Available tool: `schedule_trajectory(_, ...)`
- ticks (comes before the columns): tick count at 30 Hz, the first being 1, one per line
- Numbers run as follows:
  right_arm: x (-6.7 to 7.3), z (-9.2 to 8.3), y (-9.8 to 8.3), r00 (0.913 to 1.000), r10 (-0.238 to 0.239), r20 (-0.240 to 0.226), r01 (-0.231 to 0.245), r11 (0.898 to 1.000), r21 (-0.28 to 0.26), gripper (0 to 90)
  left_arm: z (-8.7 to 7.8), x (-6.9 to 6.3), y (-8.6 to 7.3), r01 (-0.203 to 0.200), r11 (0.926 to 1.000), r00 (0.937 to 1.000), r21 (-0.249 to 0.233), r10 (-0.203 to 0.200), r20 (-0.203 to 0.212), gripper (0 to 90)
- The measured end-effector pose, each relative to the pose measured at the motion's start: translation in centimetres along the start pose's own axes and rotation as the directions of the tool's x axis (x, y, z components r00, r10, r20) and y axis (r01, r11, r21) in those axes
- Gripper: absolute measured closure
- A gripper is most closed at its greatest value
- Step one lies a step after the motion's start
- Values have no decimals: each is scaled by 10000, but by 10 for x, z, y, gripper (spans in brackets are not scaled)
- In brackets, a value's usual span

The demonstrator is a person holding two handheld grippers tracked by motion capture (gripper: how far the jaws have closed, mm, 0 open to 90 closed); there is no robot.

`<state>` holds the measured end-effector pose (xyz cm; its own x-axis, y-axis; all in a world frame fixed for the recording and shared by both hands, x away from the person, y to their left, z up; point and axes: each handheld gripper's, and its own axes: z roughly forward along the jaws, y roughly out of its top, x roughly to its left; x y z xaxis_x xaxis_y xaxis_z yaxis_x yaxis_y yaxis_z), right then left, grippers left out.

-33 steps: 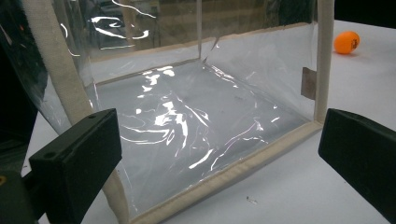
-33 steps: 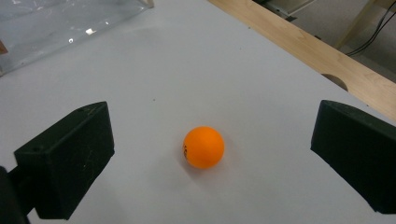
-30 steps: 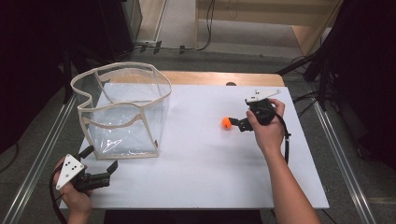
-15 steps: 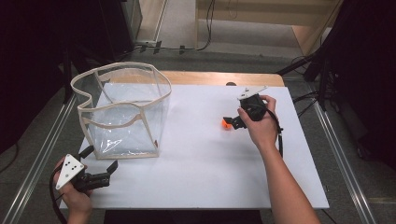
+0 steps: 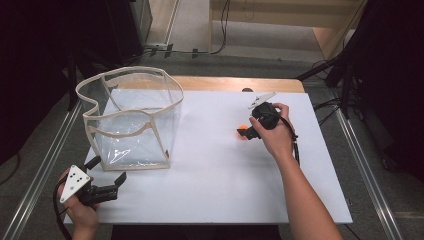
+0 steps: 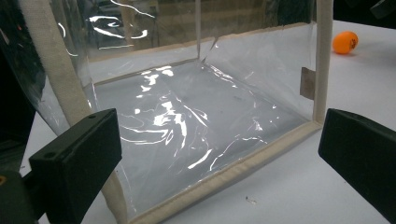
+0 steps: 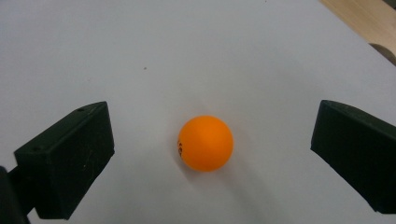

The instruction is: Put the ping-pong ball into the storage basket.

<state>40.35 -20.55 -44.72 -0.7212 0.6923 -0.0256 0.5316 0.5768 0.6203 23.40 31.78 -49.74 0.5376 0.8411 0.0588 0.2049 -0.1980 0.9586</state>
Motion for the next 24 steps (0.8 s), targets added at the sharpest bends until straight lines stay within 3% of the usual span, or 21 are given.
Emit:
schedule_trajectory(11, -2, 16, 1, 9993, 11, -383, 24, 9960, 890, 0, 0, 0, 0, 12, 10000, 10000, -20, -12, 32, 0)
schedule_trajectory(24, -3, 33, 3, 9976, 11, -699, 130, 9795, 2011, 0, 0, 0, 0, 8, 10000, 10000, -12, -8, 40, 0)
